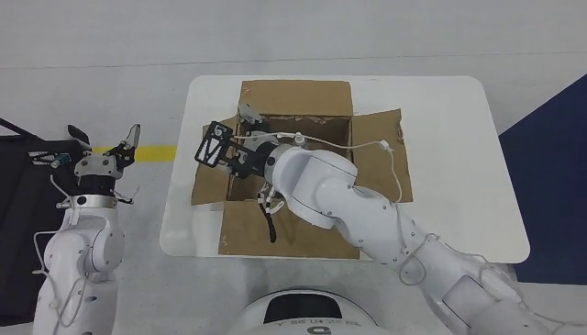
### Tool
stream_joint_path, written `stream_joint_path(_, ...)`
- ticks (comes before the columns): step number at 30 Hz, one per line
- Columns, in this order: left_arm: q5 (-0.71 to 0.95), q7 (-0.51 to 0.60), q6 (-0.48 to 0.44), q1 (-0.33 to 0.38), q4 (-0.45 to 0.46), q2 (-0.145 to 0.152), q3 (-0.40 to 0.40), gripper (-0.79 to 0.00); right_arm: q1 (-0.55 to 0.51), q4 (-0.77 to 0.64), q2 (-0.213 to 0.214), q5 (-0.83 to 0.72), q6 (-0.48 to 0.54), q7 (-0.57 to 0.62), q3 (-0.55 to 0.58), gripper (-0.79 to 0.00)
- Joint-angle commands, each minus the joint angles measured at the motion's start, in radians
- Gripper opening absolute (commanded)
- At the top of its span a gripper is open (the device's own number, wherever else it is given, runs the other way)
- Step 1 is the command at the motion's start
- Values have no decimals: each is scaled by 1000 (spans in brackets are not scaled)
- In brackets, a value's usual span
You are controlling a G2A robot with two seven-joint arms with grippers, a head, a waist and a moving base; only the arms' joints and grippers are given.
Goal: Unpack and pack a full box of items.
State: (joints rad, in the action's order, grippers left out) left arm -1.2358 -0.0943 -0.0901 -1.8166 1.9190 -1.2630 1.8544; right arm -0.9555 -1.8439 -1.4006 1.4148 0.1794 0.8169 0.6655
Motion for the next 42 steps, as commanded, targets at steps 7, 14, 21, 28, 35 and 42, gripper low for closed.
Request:
stream_joint_path(7, 0, 0, 0, 0, 0, 0, 0, 0, -119, -23, 27, -111, 29, 8, 114, 0)
stream_joint_path(14, 0, 0, 0, 0, 0, 0, 0, 0, -256, -75, 60, -216, -27, 97, 286, 0)
stream_joint_path(21, 0, 0, 0, 0, 0, 0, 0, 0, -241, -38, 62, -320, -60, 177, 339, 0)
stream_joint_path(28, 0, 0, 0, 0, 0, 0, 0, 0, -165, 57, 50, -424, -75, 210, 319, -52)
stream_joint_path(35, 0, 0, 0, 0, 0, 0, 0, 0, -110, 151, 38, -462, -117, 236, 286, -240)
stream_joint_path(42, 0, 0, 0, 0, 0, 0, 0, 0, -98, 195, 35, -478, -143, 250, 273, -243)
